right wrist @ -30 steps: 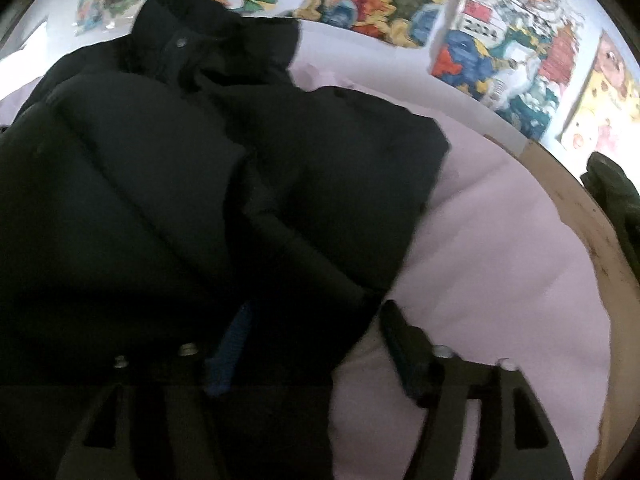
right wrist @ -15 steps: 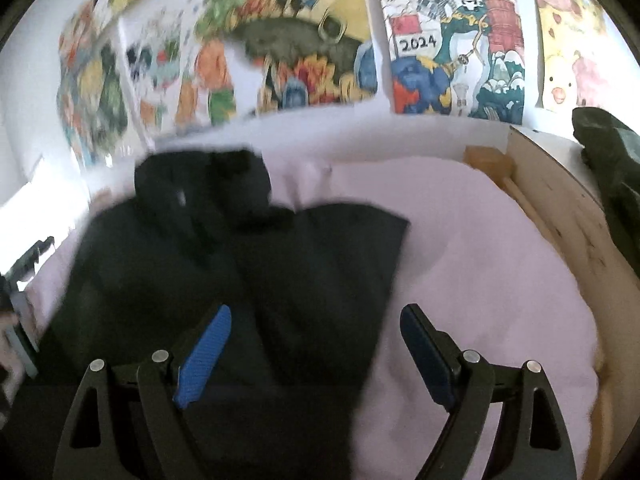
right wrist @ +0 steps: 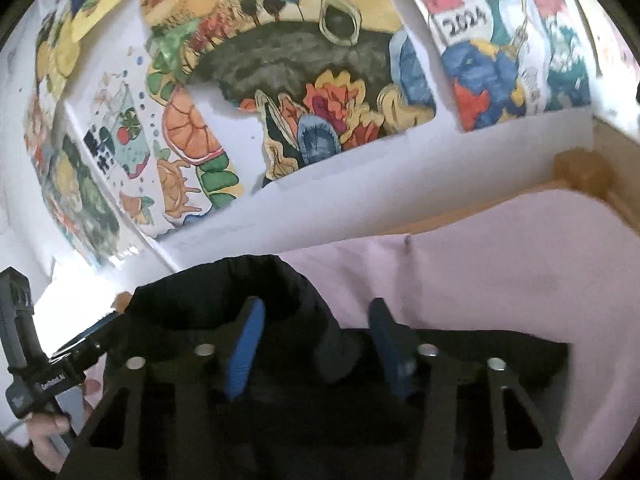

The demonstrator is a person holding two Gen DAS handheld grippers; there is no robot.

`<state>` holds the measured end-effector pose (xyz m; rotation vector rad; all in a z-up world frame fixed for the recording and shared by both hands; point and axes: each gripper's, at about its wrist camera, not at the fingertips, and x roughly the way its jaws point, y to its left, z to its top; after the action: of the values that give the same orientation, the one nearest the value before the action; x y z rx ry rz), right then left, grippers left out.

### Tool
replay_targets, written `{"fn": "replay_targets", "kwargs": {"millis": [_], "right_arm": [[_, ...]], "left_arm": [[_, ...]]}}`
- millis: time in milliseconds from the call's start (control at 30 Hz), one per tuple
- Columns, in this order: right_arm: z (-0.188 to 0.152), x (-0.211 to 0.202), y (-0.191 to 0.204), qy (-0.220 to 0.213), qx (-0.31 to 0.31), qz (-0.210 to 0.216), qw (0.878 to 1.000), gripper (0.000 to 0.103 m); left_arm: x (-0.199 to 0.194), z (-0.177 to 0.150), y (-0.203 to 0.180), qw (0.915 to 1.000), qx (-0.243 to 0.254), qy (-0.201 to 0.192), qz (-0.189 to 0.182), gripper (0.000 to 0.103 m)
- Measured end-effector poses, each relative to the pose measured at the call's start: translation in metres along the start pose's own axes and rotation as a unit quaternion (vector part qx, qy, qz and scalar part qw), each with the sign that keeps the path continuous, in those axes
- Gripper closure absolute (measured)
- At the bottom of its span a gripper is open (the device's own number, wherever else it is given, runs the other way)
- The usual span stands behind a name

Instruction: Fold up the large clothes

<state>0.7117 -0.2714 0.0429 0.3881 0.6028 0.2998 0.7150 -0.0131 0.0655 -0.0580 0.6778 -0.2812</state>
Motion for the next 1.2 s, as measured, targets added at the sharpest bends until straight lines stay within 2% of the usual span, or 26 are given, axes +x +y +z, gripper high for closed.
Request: {"fn": "replay_targets", "kwargs": {"millis": [33,67,100,133,167,267,467,567,667,867,1000,1200], "right_arm": [[-0.003,0.009,0.004,0.008,-0.012,-0.011,1.000,0.065],[-0.005,0.013,0.005,0.014,-0.020,-0.018,1.000,0.070],[-0.008,0.018,0.007,0.019,-0.024,-0.016,0.999,0.083],[-0.011,0.018,0.007,0.019,-0.022,-0.008,1.000,0.088],[-0.013,0.016,0.007,0.015,-0.020,-0.003,1.000,0.089],[-0.017,-0.004,0.007,-0.003,-0.010,0.017,1.000,0.092],[-0.030,-0.060,0.017,-0.031,-0.038,0.039,0.998,0.093],[-0.043,-0.089,0.027,-0.039,-0.076,0.047,0.995,0.094],[-0.068,-0.104,0.040,-0.040,-0.136,0.035,0.989,0.094],[-0.105,-0.098,0.043,0.001,-0.194,0.009,0.981,0.095],[-0.127,-0.073,0.035,0.041,-0.222,-0.016,0.974,0.095],[-0.145,-0.050,0.025,0.070,-0.235,-0.030,0.969,0.095]], "left_arm": [[0.001,0.000,-0.001,1.0000,-0.002,-0.002,0.005,0.037],[0.002,0.000,0.002,0.9999,-0.009,0.000,0.007,0.044],[0.003,0.000,0.005,0.9999,-0.015,0.004,0.000,0.061],[0.002,-0.001,0.006,0.9998,-0.018,0.009,-0.006,0.085],[0.003,-0.001,0.008,0.9997,-0.019,0.015,-0.008,0.092],[-0.012,-0.005,0.006,0.9998,-0.016,-0.001,-0.011,0.095],[-0.082,-0.019,0.016,0.9968,-0.028,-0.061,-0.043,0.098],[-0.108,-0.038,0.029,0.9957,-0.032,-0.069,-0.052,0.099],[-0.118,-0.061,0.038,0.9948,-0.051,-0.063,-0.062,0.100],[-0.114,-0.107,0.053,0.9955,-0.061,-0.037,-0.061,0.100],[-0.093,-0.129,0.056,0.9978,-0.035,-0.021,-0.052,0.100],[-0.071,-0.147,0.059,0.9978,-0.031,-0.006,-0.058,0.100]]}}
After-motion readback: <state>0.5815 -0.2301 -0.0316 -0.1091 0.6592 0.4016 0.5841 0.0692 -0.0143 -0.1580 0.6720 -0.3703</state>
